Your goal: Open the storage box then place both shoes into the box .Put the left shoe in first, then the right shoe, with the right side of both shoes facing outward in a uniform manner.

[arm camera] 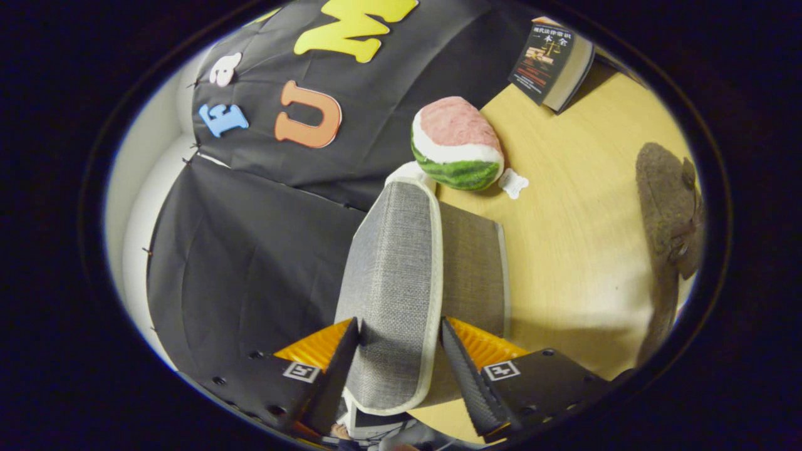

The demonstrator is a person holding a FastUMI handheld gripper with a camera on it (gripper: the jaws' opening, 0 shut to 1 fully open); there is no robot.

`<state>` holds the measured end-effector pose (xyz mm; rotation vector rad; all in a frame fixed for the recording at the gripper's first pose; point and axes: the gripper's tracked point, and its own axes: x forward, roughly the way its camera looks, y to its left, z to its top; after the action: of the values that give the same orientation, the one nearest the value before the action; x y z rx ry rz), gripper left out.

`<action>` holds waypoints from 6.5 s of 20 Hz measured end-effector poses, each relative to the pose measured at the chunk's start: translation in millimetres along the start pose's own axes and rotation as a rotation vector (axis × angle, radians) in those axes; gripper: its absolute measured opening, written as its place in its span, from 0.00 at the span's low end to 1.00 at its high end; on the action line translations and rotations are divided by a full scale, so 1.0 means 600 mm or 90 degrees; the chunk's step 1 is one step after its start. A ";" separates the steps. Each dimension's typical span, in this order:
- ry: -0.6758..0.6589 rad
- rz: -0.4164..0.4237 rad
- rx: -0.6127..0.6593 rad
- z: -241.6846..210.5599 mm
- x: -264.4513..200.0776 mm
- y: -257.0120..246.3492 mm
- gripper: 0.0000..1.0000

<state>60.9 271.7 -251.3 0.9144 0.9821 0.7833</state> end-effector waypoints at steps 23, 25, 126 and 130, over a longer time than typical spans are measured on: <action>-0.056 0.056 -0.273 0.051 -0.032 0.327 0.07; -0.049 0.068 -0.308 0.041 0.000 0.373 0.07; -0.207 -0.424 -0.106 0.053 0.040 0.169 0.00; -0.162 -0.461 -0.114 0.006 0.113 0.136 0.00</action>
<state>77.3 362.9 -199.7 0.4308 0.9097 0.1291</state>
